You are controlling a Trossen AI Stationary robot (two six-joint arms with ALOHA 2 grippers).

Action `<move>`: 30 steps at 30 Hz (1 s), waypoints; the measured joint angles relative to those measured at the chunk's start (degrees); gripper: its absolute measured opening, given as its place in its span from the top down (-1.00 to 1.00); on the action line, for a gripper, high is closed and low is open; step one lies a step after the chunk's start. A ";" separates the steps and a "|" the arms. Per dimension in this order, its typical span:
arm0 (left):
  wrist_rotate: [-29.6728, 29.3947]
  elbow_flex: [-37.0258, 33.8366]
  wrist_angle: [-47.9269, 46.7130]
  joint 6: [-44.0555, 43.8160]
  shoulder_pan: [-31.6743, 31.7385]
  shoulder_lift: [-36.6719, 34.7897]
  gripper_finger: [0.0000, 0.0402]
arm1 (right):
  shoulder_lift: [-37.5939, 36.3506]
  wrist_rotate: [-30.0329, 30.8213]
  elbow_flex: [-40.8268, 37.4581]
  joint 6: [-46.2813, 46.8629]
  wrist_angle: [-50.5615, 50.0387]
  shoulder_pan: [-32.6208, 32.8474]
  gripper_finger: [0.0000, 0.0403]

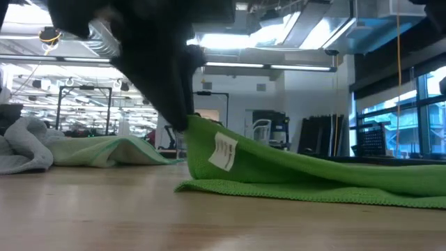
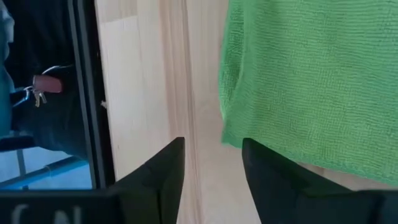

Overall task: Fold microfiber towels
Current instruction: Fold the green microfiber cloth

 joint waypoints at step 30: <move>1.35 -8.72 9.90 14.66 15.65 -1.03 0.59 | -0.02 22.74 -0.02 2.89 -29.22 0.00 0.41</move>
